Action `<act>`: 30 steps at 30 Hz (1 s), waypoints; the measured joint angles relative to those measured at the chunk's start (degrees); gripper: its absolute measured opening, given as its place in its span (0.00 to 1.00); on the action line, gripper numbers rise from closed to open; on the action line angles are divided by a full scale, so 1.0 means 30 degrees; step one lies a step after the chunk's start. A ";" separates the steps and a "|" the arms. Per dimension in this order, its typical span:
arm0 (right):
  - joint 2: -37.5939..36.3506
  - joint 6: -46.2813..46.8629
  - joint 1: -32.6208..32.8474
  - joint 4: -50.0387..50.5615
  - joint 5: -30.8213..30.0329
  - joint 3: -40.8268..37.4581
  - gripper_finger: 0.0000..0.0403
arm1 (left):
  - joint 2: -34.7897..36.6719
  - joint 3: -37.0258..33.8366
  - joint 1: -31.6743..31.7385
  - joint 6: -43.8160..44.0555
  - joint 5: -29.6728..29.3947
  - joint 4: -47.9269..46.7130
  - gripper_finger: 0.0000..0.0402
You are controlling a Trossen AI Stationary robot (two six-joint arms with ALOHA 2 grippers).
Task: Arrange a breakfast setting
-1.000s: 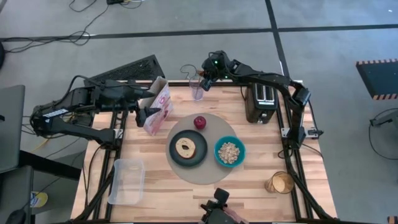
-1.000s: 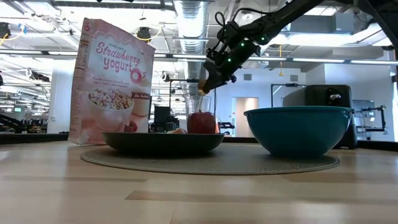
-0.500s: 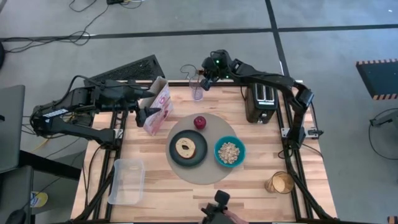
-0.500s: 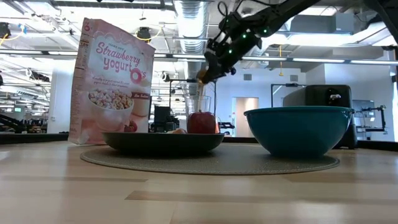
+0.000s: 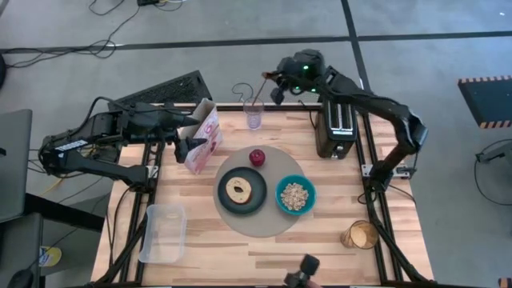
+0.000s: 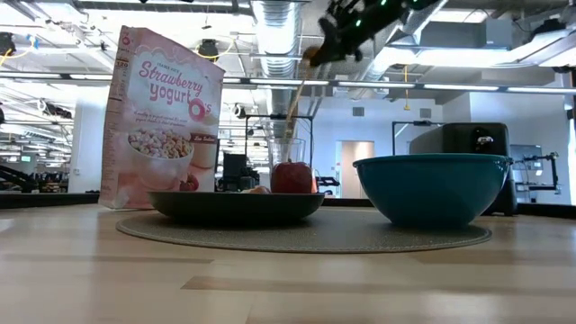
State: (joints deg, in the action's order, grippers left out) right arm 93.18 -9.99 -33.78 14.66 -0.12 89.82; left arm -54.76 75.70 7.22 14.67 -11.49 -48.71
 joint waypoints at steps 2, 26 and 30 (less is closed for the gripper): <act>-0.0779 0.0573 0.0094 0.0318 -0.0004 0.0007 0.11 | -0.0162 0.0018 -0.0007 0.0146 -0.0313 0.0315 0.81; -0.7319 0.3626 0.4717 1.0523 0.0424 0.0007 0.12 | -0.5790 0.4007 -0.1959 0.0185 -0.2468 0.1017 0.81; -0.8621 0.4930 0.5240 1.3252 0.1286 0.0007 0.12 | -0.5998 0.4000 -0.1996 0.1248 -0.2463 0.0985 0.81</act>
State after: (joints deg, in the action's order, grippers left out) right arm 67.32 4.80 -18.06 54.42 3.74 89.84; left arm -72.76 87.70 1.23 18.42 -18.88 -45.76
